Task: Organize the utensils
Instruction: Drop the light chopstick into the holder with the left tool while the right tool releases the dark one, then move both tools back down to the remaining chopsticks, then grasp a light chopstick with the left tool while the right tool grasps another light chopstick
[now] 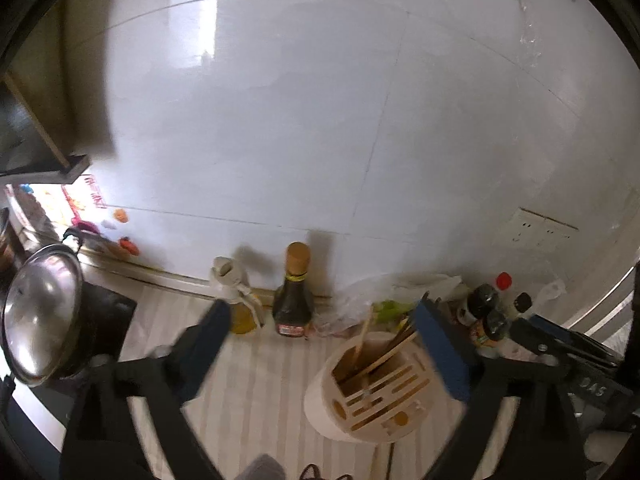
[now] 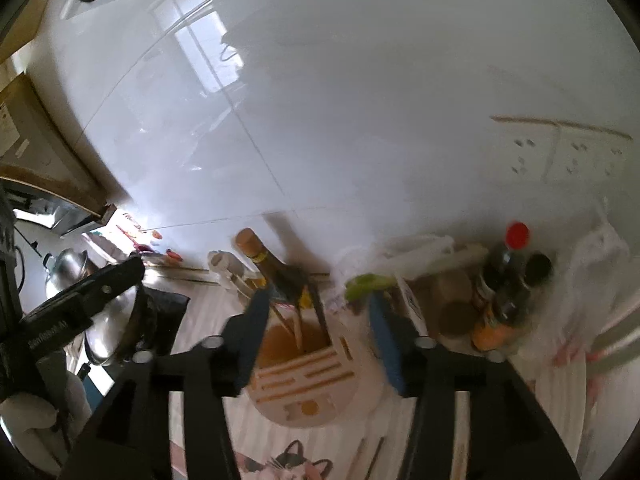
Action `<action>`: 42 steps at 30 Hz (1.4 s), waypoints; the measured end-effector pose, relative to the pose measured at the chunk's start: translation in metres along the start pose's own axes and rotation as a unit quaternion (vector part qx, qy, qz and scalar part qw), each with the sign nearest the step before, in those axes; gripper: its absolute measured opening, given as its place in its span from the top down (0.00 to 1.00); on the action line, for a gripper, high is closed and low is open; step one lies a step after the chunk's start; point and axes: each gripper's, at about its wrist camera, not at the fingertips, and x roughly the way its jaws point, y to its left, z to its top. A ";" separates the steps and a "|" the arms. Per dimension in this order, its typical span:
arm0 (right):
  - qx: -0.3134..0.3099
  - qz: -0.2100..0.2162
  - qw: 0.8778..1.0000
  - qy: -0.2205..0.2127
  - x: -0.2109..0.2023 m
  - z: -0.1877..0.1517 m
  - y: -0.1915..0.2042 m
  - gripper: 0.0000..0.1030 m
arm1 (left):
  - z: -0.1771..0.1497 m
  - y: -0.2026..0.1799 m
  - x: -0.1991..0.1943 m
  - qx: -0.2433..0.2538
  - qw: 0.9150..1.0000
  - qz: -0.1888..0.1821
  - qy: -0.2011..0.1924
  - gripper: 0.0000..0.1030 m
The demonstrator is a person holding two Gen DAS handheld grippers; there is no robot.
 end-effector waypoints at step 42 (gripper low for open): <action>0.100 -0.174 0.950 0.241 0.086 -0.290 -0.203 0.55 | -0.304 -0.103 0.147 0.125 0.944 0.016 0.304 0.36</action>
